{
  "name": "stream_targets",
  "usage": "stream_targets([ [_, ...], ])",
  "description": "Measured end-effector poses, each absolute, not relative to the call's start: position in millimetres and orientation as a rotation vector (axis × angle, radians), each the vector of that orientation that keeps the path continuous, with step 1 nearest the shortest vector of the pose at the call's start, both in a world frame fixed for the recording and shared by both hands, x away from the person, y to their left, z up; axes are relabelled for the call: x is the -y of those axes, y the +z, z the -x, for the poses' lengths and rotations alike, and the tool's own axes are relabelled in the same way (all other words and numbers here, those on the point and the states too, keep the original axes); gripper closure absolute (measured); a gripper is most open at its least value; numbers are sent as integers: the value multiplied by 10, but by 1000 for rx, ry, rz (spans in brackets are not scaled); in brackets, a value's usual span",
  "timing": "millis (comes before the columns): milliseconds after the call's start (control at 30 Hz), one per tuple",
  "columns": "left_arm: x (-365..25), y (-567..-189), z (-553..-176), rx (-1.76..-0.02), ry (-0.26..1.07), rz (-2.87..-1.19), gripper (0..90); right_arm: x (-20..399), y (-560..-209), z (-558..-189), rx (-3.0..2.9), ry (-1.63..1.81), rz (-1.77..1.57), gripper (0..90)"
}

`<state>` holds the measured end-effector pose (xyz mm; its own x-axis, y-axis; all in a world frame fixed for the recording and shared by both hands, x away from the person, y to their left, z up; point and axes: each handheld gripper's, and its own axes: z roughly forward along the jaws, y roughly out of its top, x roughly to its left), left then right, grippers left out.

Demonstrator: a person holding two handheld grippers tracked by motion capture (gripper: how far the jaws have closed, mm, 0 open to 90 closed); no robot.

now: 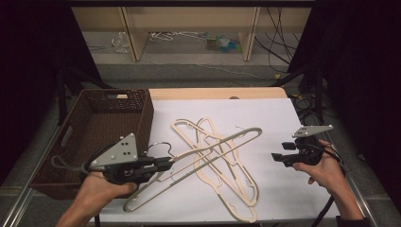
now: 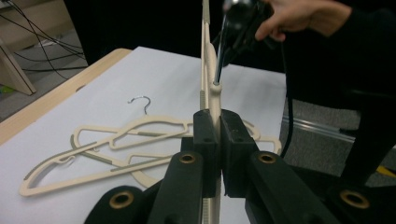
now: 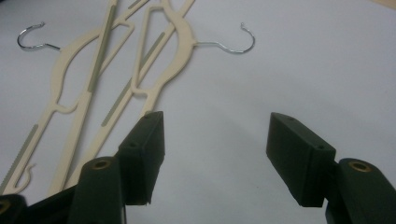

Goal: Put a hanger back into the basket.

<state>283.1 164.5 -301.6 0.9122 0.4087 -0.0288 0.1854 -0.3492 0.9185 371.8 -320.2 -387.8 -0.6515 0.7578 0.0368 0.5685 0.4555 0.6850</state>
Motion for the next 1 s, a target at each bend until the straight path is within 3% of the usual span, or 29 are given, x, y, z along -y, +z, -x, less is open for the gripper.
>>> stream_targets([
  [433,-2133,-2482,-2893,-545,289,-1822,860,2974,-4100,-3674,-2515,917,-1075,375],
  [1000,-2932,-2471,-3434,-774,511,-1756,860,2870,-4186,-3647,-2552,906,-1041,353],
])
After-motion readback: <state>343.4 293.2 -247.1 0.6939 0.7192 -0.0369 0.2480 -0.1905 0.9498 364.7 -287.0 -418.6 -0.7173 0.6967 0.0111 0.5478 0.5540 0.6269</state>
